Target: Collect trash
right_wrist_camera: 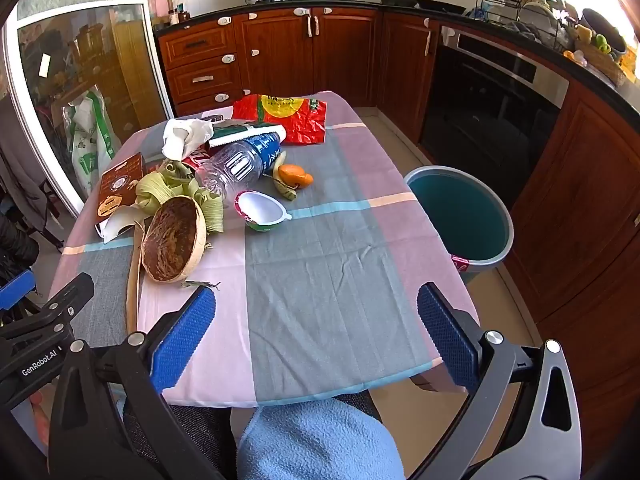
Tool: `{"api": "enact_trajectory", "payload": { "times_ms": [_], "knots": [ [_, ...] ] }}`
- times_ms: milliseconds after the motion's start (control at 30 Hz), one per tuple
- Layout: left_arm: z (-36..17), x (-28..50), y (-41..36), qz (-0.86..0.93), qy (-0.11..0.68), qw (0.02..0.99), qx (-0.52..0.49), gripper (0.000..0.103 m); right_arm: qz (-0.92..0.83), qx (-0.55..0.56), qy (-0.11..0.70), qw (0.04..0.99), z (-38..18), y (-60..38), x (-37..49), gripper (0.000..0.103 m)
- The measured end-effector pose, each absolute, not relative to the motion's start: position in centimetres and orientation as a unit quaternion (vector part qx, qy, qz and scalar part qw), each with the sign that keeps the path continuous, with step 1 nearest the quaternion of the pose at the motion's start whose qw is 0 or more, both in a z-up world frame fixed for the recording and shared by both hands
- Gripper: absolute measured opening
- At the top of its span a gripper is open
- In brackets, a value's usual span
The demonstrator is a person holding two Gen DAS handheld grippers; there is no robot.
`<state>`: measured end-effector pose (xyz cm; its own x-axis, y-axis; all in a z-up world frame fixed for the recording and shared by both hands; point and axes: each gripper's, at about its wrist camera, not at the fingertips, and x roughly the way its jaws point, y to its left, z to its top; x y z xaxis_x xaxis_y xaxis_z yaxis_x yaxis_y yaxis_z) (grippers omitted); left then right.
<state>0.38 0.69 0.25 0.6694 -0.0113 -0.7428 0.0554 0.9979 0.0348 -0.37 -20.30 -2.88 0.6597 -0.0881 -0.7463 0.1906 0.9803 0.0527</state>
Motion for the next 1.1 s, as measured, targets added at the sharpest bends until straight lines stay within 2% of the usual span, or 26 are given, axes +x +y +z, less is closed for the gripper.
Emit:
{"api": "enact_trajectory", "payload": {
  "times_ms": [633, 833, 1100],
  "knots": [
    [-0.2, 1.4, 2.6, -0.034, 0.405, 0.914, 0.001, 0.1, -0.072, 0.076, 0.407, 0.907, -3.3, -21.2, -0.3, 0.097],
    [-2.2, 2.9, 4.0, -0.058, 0.414, 0.908, 0.004, 0.1, -0.07, 0.093, 0.409, 0.905, -3.8, -22.8, 0.2, 0.097],
    [-4.0, 6.6, 0.0, -0.124, 0.422, 0.896, 0.057, 0.1, -0.068, 0.074, 0.432, 0.896, -5.6, -23.6, 2.6, 0.097]
  ]
}}
